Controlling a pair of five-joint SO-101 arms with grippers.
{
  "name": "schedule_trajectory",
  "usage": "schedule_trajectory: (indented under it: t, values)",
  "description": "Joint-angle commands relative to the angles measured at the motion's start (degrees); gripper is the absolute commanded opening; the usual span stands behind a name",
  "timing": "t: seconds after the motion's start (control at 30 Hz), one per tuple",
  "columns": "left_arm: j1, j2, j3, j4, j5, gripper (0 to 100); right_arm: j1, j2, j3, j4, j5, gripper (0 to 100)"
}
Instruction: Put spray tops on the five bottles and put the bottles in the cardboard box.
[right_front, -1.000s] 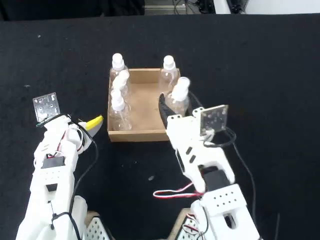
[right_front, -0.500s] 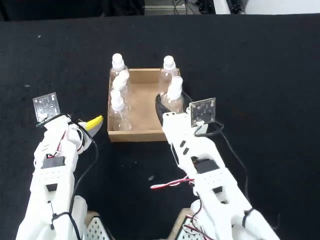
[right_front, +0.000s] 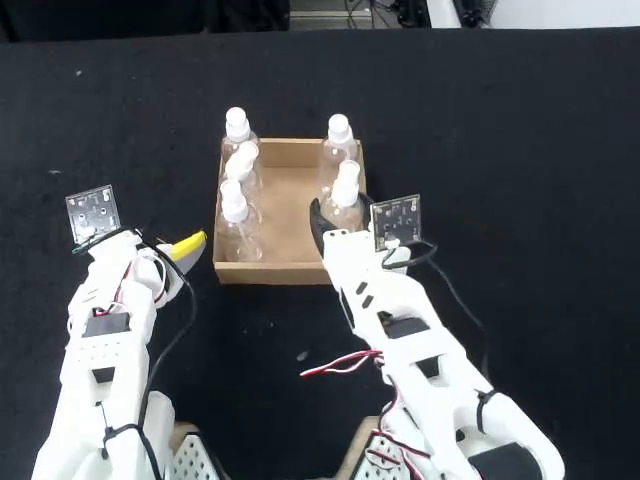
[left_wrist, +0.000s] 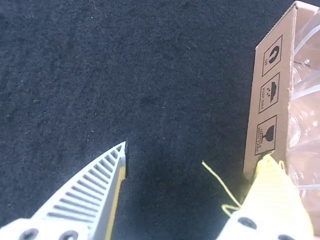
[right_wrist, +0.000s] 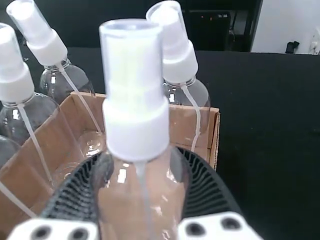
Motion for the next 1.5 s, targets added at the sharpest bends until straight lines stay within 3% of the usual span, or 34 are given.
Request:
schedule_trajectory:
  t: [0.0, 0.2, 1.47]
  values:
    - [0.57, -0.44, 0.13, -0.88, -0.26, 32, -0.70, -0.22, -1.71, -1.49, 0.18, 1.5]
    - [0.48, -0.44, 0.22, -0.79, -0.26, 32, -0.70, 0.13, -1.01, -1.49, 3.78, 1.5]
    - [0.04, -1.05, 0.75, -1.05, -3.43, 32, -1.05, 0.22, 0.31, -0.97, 3.69, 1.6]
